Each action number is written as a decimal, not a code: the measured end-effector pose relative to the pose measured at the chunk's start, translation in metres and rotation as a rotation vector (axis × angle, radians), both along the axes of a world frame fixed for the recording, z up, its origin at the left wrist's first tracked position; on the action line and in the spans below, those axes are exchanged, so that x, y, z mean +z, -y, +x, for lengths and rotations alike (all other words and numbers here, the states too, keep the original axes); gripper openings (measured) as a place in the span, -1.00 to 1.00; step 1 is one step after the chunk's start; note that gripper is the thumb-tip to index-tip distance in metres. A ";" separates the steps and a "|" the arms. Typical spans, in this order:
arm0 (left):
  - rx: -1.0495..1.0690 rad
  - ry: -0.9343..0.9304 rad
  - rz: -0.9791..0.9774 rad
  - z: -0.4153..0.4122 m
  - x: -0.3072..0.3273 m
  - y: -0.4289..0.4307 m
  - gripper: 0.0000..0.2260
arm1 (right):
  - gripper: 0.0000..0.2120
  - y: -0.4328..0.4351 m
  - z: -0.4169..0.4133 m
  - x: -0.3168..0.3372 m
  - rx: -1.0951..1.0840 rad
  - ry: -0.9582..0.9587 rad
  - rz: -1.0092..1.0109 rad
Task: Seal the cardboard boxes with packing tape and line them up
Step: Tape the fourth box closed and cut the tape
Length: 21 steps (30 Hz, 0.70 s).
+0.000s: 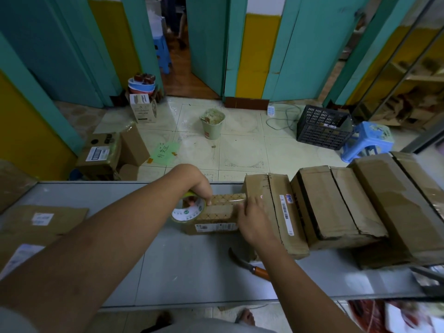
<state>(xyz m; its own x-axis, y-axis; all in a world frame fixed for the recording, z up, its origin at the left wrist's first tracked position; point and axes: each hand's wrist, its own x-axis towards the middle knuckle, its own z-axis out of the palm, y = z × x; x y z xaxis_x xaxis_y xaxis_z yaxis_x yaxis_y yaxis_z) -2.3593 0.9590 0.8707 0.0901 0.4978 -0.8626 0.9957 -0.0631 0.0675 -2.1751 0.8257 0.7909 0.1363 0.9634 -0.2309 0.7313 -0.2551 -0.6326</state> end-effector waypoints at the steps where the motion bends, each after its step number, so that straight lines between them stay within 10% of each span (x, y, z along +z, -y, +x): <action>1: 0.000 0.000 0.001 0.000 0.000 0.000 -0.70 | -0.50 -0.004 -0.001 0.003 0.013 0.065 0.060; 10: -0.005 0.072 0.093 -0.002 0.009 0.012 -0.71 | -0.59 -0.049 -0.029 0.015 0.302 0.299 0.092; 21: 0.227 0.784 0.323 -0.087 0.003 0.048 -0.38 | -0.61 -0.046 -0.026 0.005 0.248 0.289 0.099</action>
